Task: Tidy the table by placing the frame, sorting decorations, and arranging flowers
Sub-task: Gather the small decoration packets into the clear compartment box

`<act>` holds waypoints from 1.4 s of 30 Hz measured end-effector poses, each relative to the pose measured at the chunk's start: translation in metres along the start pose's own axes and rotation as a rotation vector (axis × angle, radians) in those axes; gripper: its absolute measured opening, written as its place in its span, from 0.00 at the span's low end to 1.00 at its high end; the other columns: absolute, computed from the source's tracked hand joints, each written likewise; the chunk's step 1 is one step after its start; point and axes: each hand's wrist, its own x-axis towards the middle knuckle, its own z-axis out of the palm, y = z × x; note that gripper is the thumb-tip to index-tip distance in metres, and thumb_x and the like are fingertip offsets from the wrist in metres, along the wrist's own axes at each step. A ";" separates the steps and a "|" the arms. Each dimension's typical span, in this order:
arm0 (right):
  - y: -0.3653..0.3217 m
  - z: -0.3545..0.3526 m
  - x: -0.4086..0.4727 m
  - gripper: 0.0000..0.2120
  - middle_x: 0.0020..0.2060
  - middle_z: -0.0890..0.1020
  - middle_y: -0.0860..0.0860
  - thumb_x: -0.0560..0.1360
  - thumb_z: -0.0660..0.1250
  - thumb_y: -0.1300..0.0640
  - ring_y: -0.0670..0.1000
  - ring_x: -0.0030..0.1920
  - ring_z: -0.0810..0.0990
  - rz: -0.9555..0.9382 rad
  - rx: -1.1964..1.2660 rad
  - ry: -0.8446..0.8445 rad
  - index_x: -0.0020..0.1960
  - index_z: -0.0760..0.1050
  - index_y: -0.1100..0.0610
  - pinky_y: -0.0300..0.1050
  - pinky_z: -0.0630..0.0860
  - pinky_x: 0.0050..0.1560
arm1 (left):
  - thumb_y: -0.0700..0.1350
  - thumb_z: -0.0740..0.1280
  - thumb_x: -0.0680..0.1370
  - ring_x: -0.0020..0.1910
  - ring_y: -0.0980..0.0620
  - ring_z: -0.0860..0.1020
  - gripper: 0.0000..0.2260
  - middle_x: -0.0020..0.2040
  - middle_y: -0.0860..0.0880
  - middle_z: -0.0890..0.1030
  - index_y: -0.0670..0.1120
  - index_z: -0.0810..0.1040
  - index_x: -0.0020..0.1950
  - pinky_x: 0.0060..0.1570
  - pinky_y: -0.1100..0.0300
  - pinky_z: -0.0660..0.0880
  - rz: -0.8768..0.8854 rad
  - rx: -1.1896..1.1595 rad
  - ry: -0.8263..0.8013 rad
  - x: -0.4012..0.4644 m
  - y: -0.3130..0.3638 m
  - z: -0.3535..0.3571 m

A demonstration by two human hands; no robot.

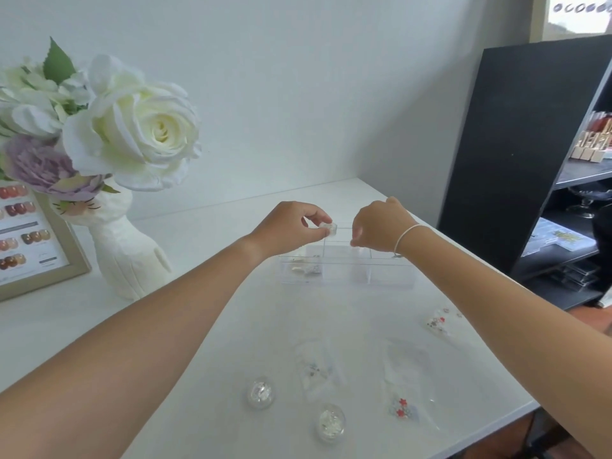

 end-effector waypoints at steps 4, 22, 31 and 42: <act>0.012 -0.006 -0.020 0.09 0.50 0.82 0.47 0.74 0.62 0.51 0.50 0.51 0.76 0.024 0.234 0.125 0.46 0.80 0.51 0.47 0.65 0.59 | 0.53 0.69 0.71 0.37 0.62 0.73 0.04 0.45 0.59 0.80 0.59 0.79 0.44 0.37 0.72 0.68 -0.002 0.063 -0.036 0.005 0.002 0.004; 0.025 -0.012 -0.064 0.05 0.41 0.79 0.41 0.73 0.66 0.51 0.47 0.43 0.75 0.054 0.648 0.209 0.45 0.80 0.48 0.40 0.67 0.46 | 0.45 0.66 0.74 0.56 0.49 0.75 0.10 0.55 0.50 0.79 0.48 0.79 0.54 0.45 0.59 0.67 -0.013 0.591 -0.201 0.029 0.026 0.029; 0.017 -0.009 -0.072 0.05 0.38 0.78 0.37 0.72 0.66 0.49 0.46 0.42 0.74 0.025 0.675 0.171 0.38 0.76 0.40 0.40 0.65 0.44 | 0.45 0.65 0.74 0.57 0.50 0.76 0.10 0.57 0.51 0.79 0.47 0.79 0.54 0.49 0.57 0.71 -0.044 0.599 -0.226 0.029 0.028 0.031; -0.027 -0.021 -0.108 0.03 0.40 0.81 0.38 0.71 0.68 0.50 0.42 0.41 0.75 -0.150 0.743 0.057 0.43 0.80 0.45 0.28 0.69 0.41 | 0.47 0.67 0.74 0.50 0.56 0.76 0.09 0.56 0.53 0.80 0.49 0.81 0.53 0.52 0.59 0.72 0.002 0.322 -0.119 -0.011 0.029 0.007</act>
